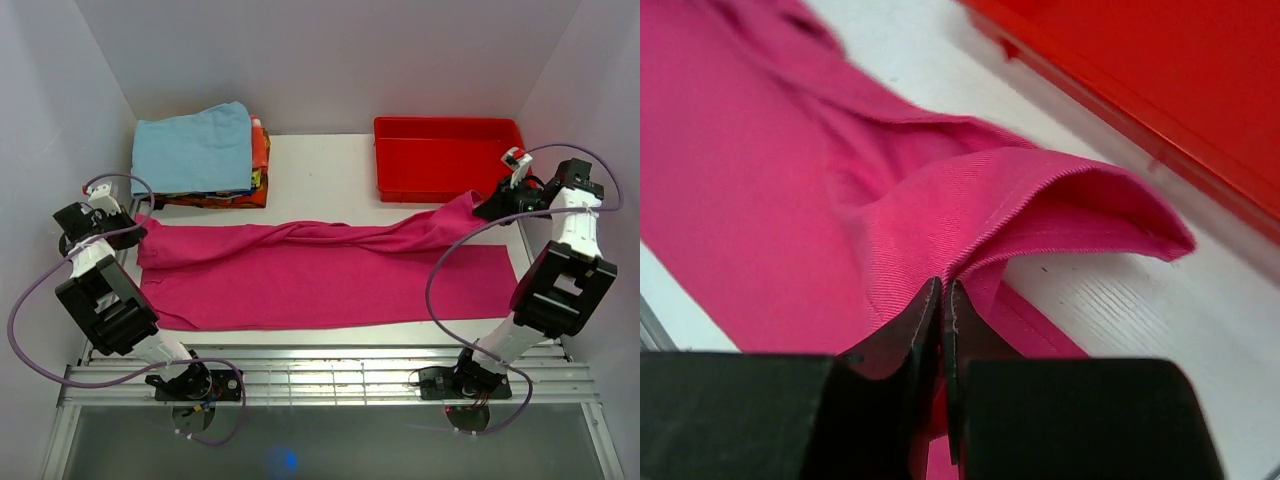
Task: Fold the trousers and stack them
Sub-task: Flatten the trousers out
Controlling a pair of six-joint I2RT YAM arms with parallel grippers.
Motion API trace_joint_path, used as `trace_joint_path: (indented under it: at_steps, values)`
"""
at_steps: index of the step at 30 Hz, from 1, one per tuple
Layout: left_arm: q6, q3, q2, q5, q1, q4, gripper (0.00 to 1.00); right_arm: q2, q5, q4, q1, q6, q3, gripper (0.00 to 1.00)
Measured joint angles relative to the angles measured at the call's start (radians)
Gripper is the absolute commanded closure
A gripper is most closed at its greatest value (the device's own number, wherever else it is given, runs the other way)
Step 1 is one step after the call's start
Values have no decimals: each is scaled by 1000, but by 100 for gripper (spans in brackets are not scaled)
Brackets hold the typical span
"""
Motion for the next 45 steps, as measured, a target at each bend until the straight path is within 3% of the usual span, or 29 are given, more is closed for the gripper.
trace_joint_path:
  at_steps: [3, 7, 11, 13, 14, 15, 17, 18, 23, 28, 31, 33, 38, 45]
  values:
    - [1, 0, 0, -3, 0, 0, 100, -164, 12, -106, 37, -342, -88, 92]
    - [5, 0, 0, -10, 0, -3, 100, -504, 131, -197, 27, -828, -431, 92]
    - [6, -1, 0, -12, 2, -4, 100, -823, 234, -240, -72, -1069, -766, 92]
    - [6, -1, 0, -11, 3, -5, 100, -896, 254, -271, -132, -1138, -860, 92]
    - [6, -1, 0, -11, 3, -5, 100, -886, 256, -278, -160, -1162, -877, 87]
    - [7, -1, 0, -11, 4, -5, 100, -861, 256, -278, -186, -1177, -879, 65]
    - [10, -1, 0, -11, 5, -5, 100, -806, 261, -262, -228, -1201, -877, 44]
    - [13, -1, 0, -11, 6, -5, 100, -779, 261, -252, -241, -1211, -877, 24]
    - [20, -1, 0, -3, 7, -7, 100, -695, 220, -246, -253, -1240, -743, 2]
    - [20, -2, 0, 11, 9, -7, 100, -495, 154, -263, -253, -1178, -359, 5]
    - [20, -2, 0, 19, 11, -7, 100, -333, 119, -314, -238, -1083, -155, 1]
    - [20, -2, 0, 23, 12, -7, 100, -234, 111, -336, -206, -986, -79, 10]
    - [13, -2, 6, 29, 13, -7, 100, -51, 161, -352, -79, -724, -72, 17]
    - [-3, -3, 31, 41, 14, -2, 100, -5, 219, -254, -16, -507, -215, 17]
